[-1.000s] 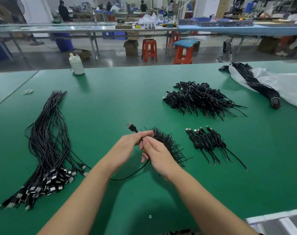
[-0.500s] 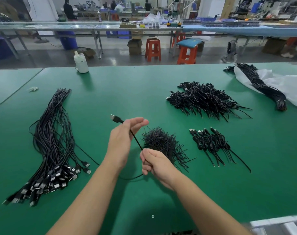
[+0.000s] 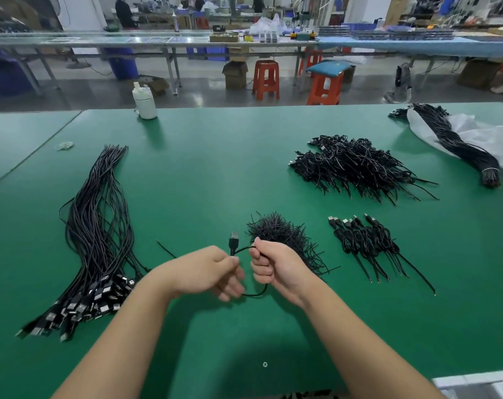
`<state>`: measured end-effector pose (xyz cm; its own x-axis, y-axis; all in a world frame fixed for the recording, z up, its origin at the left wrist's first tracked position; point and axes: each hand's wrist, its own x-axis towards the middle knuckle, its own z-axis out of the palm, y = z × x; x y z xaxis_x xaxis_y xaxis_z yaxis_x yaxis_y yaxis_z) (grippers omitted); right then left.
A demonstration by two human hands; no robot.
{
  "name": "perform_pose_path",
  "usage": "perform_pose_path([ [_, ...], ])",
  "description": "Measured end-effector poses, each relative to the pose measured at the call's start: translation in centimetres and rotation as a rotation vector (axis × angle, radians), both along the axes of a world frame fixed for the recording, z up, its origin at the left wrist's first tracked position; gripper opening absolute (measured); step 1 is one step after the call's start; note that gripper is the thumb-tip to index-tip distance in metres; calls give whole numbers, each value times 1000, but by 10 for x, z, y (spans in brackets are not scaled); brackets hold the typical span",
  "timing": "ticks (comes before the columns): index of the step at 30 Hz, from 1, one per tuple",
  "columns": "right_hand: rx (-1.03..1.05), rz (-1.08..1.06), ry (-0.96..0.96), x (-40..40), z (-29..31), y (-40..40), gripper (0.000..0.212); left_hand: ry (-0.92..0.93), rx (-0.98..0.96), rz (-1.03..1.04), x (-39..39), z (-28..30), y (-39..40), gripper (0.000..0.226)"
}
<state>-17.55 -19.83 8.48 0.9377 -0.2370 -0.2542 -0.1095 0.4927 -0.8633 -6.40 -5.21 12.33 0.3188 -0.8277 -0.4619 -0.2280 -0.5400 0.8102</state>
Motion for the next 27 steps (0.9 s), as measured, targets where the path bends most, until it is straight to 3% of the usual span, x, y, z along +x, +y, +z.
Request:
perform_pose_path([
  [2, -40, 23, -13, 2, 2, 4, 36, -301, -32, -35, 3, -7, -4, 38],
  [3, -51, 33, -25, 3, 2, 7, 35, -332, -100, -29, 5, -11, -5, 37],
  [8, -38, 62, -62, 1, -1, 18, 29, 271, -528, 272, 9, -29, -5, 35],
  [12, -143, 131, 3, 0, -12, 26, 35, 631, -842, 722, 10, -23, -22, 43],
  [14, -153, 140, 42, -1, -20, 32, 37, 847, -945, 821, 14, -11, -26, 43],
  [17, -45, 82, 10, 2, -24, 28, 35, 781, -843, 699, 12, -2, -18, 32],
  [20, 32, 38, -16, 8, -21, 16, 35, 629, -661, 257, 11, -1, -4, 32],
  [23, 54, 29, -12, 11, -18, 8, 39, 357, -309, -88, 18, -2, 8, 40],
  [25, 43, 36, -6, 11, -17, 4, 39, 167, -78, -149, 17, -3, 7, 40],
  [27, -3, 65, -2, 11, -15, 6, 38, 23, 8, -37, 14, -7, 2, 37],
])
